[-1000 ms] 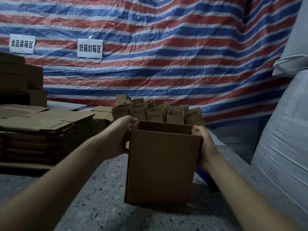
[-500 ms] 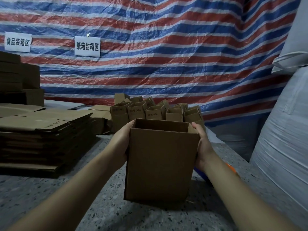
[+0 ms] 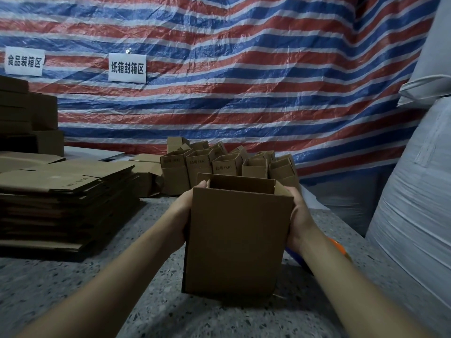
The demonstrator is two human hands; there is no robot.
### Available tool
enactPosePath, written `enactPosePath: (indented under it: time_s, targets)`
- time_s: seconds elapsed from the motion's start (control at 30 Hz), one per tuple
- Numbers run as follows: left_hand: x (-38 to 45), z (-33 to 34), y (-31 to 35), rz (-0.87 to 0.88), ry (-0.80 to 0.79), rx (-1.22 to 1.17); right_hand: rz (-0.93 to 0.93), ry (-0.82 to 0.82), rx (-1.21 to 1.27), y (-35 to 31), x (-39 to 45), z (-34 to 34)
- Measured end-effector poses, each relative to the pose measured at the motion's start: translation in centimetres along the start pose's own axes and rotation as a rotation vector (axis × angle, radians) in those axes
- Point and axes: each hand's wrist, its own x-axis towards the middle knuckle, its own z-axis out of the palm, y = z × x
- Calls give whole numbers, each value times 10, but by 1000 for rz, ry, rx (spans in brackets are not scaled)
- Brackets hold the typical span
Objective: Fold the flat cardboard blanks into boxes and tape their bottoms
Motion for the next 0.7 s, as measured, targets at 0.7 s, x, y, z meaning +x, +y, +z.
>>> enactPosePath:
  time_s: [0.7]
  targets:
    - [7,-10,-6,234,202,161,133,-29,-155,-4,-9,-1]
